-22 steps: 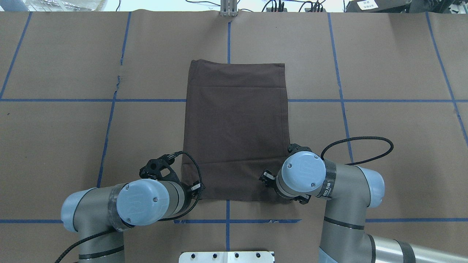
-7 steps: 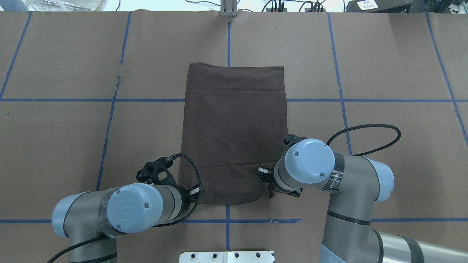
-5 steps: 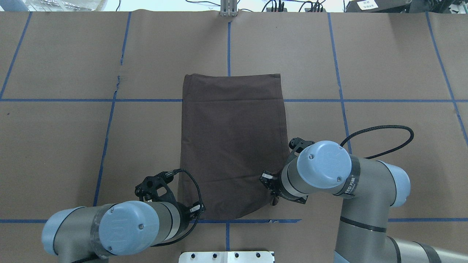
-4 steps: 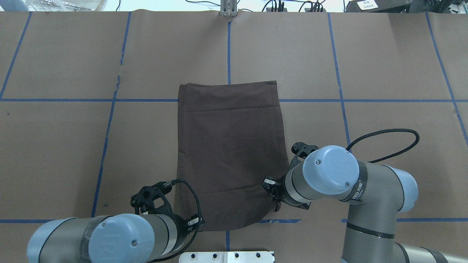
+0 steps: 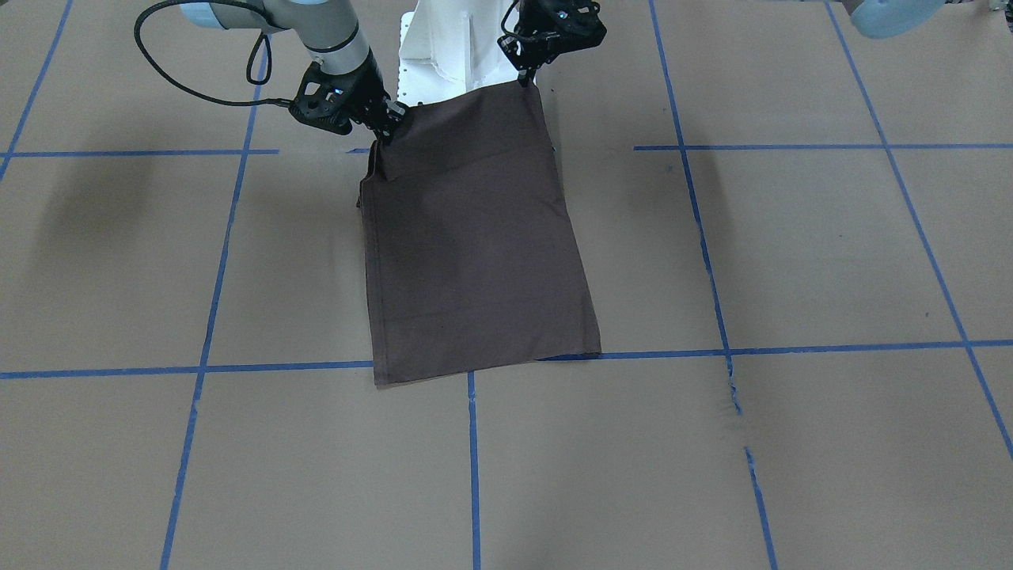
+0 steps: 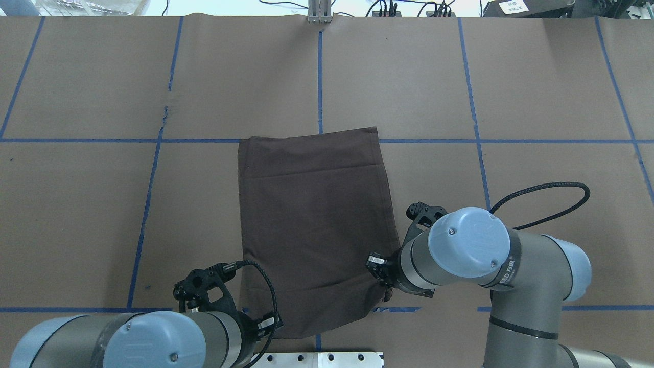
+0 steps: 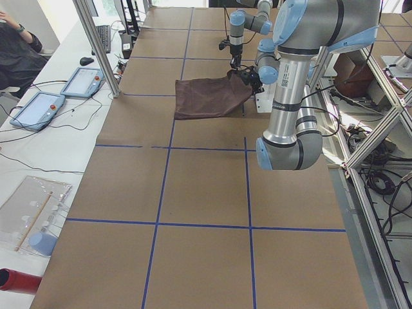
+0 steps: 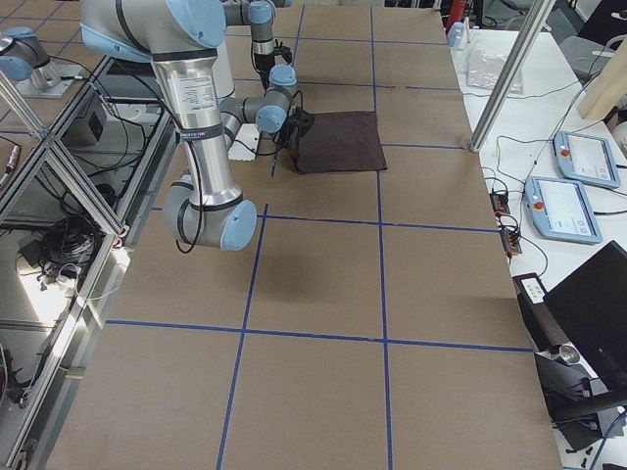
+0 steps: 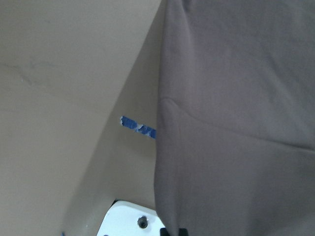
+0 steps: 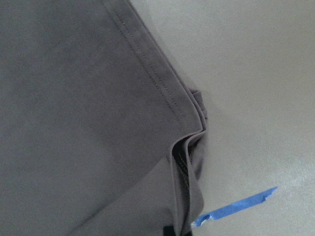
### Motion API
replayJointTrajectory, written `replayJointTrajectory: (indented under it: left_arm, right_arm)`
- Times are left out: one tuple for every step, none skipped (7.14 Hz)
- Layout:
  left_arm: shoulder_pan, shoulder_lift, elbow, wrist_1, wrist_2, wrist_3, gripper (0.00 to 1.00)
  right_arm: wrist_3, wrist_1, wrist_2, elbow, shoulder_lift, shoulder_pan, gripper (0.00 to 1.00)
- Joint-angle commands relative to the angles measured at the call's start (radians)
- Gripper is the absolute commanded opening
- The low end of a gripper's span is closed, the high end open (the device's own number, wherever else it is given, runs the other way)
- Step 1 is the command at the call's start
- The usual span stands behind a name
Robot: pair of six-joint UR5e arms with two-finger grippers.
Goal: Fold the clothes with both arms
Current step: 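Lift the near edge with both grippers and fold it away from the robot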
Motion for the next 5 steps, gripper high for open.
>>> replayJointTrajectory:
  left_arm:
    - [-0.138,-0.03,0.014,0.002,-0.008,0.109,0.0]
    - [-0.203,-0.048,0.051,-0.004,-0.029,0.165,0.0]
    - [-0.284,-0.082,0.1,-0.007,-0.079,0.216,0.0]
    - [-0.326,-0.09,0.119,-0.01,-0.091,0.252,0.0]
    - [-0.358,-0.09,0.137,-0.028,-0.092,0.263,0.0]
  right_arm:
    - [-0.069,0.004,0.005,-0.039,0.056,0.095,0.0]
    - [-0.107,0.001,0.007,-0.076,0.093,0.146,0.0]
    - [-0.114,0.002,0.055,-0.151,0.152,0.209,0.0]
    - [-0.141,0.002,0.112,-0.223,0.199,0.27,0.0]
    - [-0.169,0.004,0.153,-0.287,0.231,0.319,0.0]
